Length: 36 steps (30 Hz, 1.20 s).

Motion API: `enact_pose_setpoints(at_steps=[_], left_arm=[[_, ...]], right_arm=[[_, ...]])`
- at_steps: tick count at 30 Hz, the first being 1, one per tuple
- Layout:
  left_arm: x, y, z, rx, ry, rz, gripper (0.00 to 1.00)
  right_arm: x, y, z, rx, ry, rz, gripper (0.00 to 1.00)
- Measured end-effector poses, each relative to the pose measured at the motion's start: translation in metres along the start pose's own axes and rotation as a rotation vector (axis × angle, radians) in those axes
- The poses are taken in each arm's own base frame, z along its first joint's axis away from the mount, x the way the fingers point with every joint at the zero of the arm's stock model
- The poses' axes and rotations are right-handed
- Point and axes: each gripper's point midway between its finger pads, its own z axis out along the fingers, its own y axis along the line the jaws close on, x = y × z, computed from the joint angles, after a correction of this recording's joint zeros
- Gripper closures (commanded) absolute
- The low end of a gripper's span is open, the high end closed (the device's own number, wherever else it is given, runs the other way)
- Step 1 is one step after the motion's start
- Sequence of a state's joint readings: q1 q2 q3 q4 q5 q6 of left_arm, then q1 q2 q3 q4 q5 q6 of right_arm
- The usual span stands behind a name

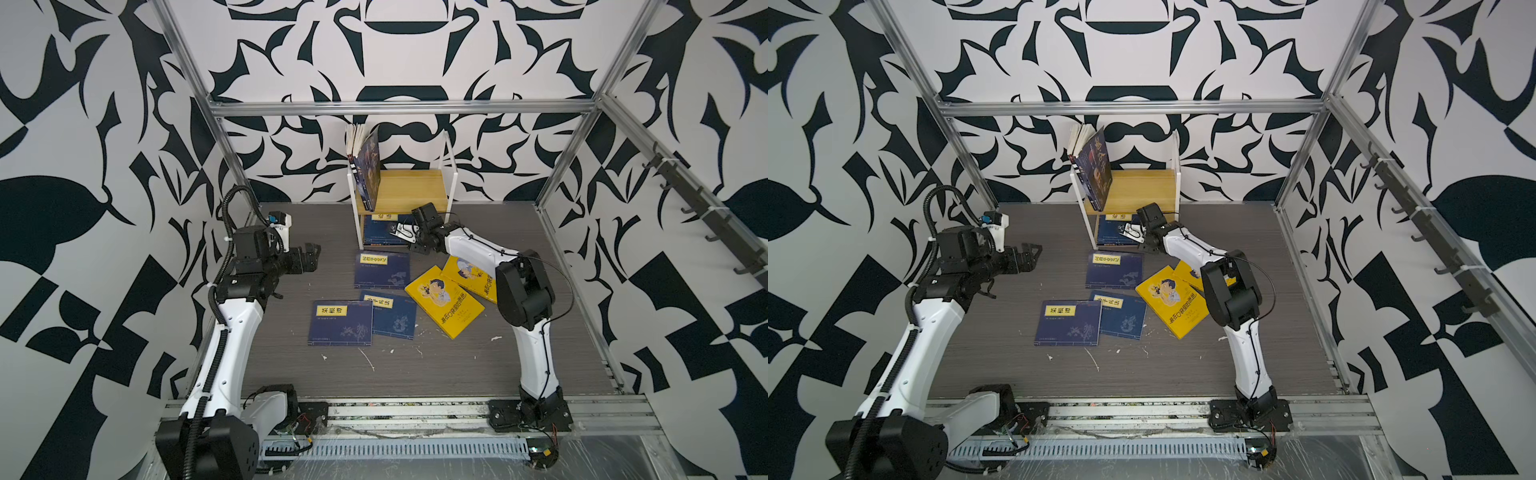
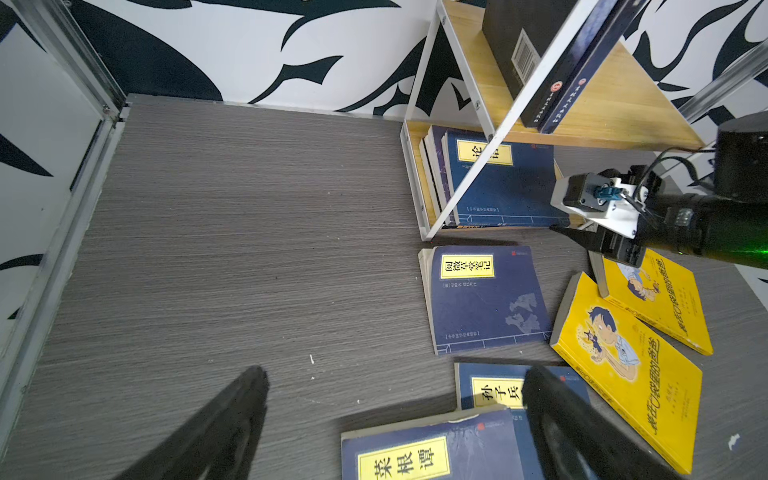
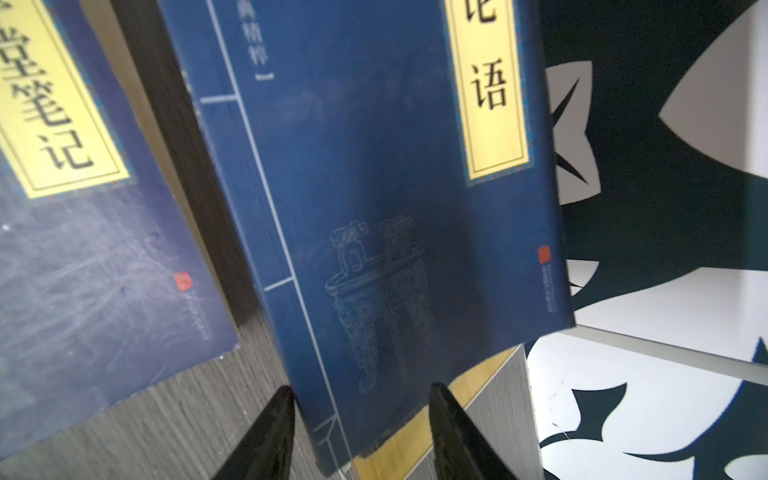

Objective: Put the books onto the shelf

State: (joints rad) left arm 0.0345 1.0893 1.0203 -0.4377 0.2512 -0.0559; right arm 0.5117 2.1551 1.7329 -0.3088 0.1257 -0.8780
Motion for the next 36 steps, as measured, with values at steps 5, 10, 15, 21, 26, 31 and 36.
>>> enact_pose_setpoints(at_steps=[5,10,15,21,26,31,36], left_arm=[[0.000,0.000,0.000,0.000,0.000,0.000,0.00],[0.000,0.000,0.000,0.000,0.000,0.000,0.00],[0.000,0.000,0.000,0.001,0.000,0.000,0.00],[0.000,-0.001,0.000,0.005,0.001,-0.001,0.00],[0.000,-0.001,0.000,0.008,0.000,-0.003,0.01],[-0.001,-0.001,0.000,0.009,-0.002,-0.003,0.00],[-0.001,-0.001,0.000,0.009,-0.005,-0.002,0.01]], right_arm=[[0.000,-0.004,0.002,0.019,0.003,0.006,0.53],[0.000,-0.004,0.005,0.024,0.005,0.010,0.53],[-0.006,-0.001,0.004,0.011,-0.012,0.013,0.42],[-0.021,0.008,0.000,-0.011,-0.041,0.009,0.37],[-0.050,0.014,-0.009,-0.009,-0.086,-0.007,0.36],[-0.075,0.020,-0.005,0.000,-0.120,-0.004,0.36],[-0.079,0.034,0.017,-0.008,-0.101,0.007,0.37]])
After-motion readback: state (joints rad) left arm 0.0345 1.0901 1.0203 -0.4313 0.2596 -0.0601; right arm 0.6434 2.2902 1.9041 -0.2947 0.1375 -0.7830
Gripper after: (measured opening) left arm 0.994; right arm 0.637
